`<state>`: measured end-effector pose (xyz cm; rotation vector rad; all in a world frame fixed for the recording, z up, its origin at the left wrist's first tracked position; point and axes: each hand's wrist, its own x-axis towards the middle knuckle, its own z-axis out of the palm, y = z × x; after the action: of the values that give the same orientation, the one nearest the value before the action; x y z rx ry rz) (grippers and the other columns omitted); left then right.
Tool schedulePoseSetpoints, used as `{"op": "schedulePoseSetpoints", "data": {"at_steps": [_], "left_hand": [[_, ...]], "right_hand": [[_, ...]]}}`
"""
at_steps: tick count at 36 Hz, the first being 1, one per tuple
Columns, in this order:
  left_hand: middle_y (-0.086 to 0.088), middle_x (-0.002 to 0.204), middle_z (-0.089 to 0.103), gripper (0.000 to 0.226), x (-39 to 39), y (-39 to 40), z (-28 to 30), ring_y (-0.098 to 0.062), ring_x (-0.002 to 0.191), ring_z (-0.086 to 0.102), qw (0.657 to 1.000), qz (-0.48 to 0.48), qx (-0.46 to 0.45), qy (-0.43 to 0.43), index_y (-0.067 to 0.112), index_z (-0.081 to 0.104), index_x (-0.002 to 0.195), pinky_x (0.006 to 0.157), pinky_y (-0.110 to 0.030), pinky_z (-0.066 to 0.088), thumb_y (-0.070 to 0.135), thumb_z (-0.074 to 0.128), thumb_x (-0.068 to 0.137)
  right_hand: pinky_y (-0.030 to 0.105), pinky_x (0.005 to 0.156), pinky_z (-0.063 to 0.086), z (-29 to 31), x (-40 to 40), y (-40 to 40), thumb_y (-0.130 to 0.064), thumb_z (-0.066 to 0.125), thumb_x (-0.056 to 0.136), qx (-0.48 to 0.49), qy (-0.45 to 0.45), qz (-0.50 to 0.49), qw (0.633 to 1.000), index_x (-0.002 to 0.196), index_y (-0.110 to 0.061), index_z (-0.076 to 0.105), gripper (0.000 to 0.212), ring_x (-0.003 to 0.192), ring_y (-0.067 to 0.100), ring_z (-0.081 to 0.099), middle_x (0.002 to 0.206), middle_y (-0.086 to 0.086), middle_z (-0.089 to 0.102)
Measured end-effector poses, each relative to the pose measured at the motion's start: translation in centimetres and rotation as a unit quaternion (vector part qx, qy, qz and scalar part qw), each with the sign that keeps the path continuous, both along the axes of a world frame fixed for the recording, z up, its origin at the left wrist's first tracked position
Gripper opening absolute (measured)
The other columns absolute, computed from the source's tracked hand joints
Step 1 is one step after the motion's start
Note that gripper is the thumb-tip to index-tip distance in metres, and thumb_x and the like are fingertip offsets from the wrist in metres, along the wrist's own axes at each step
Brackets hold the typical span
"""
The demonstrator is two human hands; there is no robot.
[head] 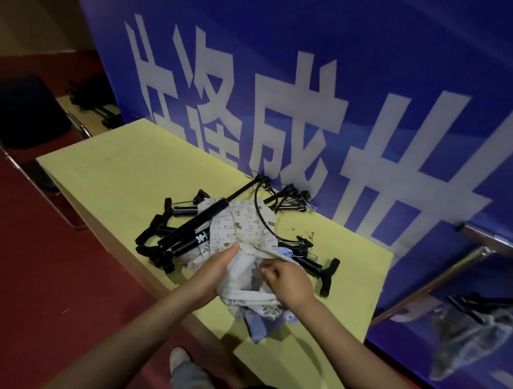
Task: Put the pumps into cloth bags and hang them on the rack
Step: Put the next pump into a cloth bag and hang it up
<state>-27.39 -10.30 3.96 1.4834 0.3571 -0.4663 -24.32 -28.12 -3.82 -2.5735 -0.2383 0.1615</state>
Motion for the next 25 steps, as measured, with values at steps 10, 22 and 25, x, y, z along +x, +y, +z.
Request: {"op": "schedulePoseSetpoints", "data": {"at_steps": [10,22,25], "left_hand": [[-0.015,0.093,0.073,0.043,0.4,-2.4,0.2,-0.021,0.070,0.071,0.998,-0.062,0.009,-0.027,0.002,0.066,0.108,0.058,-0.023,0.054,0.034,0.037,0.103],[-0.022,0.100,0.069,0.032,3.1,-0.6,-0.2,-0.032,0.086,0.068,0.999,0.029,-0.012,-0.028,-0.005,0.062,0.108,0.068,-0.036,0.059,0.022,0.045,0.101],[-0.021,0.099,0.070,0.022,4.1,0.3,0.1,-0.031,0.091,0.068,0.988,0.093,-0.123,-0.016,-0.001,0.062,0.100,0.077,-0.041,0.058,0.015,0.047,0.100]], "right_hand": [[0.031,0.072,0.048,1.7,-1.2,-4.0,-0.029,0.062,0.088,-0.002,0.019,0.028,0.999,0.132,-0.029,0.056,0.045,0.083,0.016,0.060,0.094,-0.006,0.069],[0.025,0.056,0.037,2.3,-2.6,-7.2,-0.040,0.049,0.097,0.140,-0.012,0.124,0.982,0.060,-0.006,0.050,0.051,0.048,0.014,0.042,0.054,0.011,0.048],[0.018,0.049,0.035,3.4,-2.3,-7.0,-0.042,0.059,0.090,0.317,0.001,-0.007,0.948,0.052,-0.015,0.041,0.050,0.045,0.011,0.036,0.049,0.003,0.037]]}}
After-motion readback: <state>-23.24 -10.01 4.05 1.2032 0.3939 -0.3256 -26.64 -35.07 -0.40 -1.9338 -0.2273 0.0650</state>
